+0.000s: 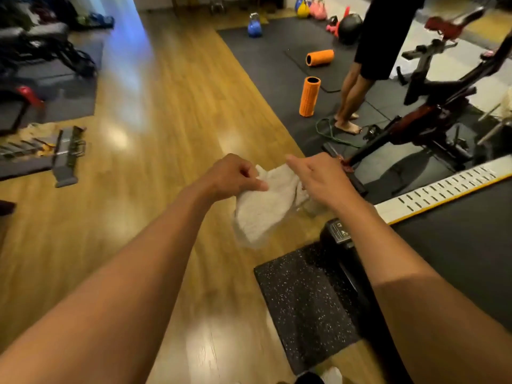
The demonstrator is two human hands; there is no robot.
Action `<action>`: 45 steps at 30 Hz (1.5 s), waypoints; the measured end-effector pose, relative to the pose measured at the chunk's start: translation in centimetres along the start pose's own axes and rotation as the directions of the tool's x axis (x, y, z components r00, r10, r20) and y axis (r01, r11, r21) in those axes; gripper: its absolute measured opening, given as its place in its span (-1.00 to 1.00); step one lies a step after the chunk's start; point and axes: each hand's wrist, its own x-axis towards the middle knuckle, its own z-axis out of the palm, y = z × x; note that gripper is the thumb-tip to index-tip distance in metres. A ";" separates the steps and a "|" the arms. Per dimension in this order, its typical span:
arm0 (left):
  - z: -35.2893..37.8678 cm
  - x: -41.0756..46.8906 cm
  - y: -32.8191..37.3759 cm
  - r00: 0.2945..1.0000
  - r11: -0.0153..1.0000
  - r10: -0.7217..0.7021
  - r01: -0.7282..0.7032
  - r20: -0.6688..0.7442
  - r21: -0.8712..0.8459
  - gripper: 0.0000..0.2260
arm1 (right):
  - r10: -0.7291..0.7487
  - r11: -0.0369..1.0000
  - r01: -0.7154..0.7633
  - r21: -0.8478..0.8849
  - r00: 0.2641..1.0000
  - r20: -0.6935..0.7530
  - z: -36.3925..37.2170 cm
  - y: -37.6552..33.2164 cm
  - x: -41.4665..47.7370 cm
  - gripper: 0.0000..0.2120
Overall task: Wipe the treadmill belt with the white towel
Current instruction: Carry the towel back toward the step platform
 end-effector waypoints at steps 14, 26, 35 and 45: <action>-20.9 -21.8 -12.9 0.855 1.000 -0.027 0.022 -0.518 -0.016 -0.86 | -0.504 0.863 0.441 0.246 0.773 0.386 16.5 -26.5 2.1 -0.68; -33.0 -31.0 -22.3 0.643 0.779 -0.594 0.610 -0.484 -0.144 -0.65 | -0.831 0.556 0.727 0.403 0.476 0.286 29.5 -44.9 9.0 -0.79; -36.5 -40.2 -34.3 0.190 0.569 -0.795 0.563 -0.576 -0.600 -0.62 | -0.758 0.504 0.813 0.292 0.254 0.601 43.5 -54.6 12.8 -0.94; -43.6 -40.0 -48.7 0.007 0.442 -0.895 0.151 -0.447 -0.884 -0.74 | -0.554 0.635 0.722 0.276 0.176 0.814 61.9 -63.5 4.4 -0.67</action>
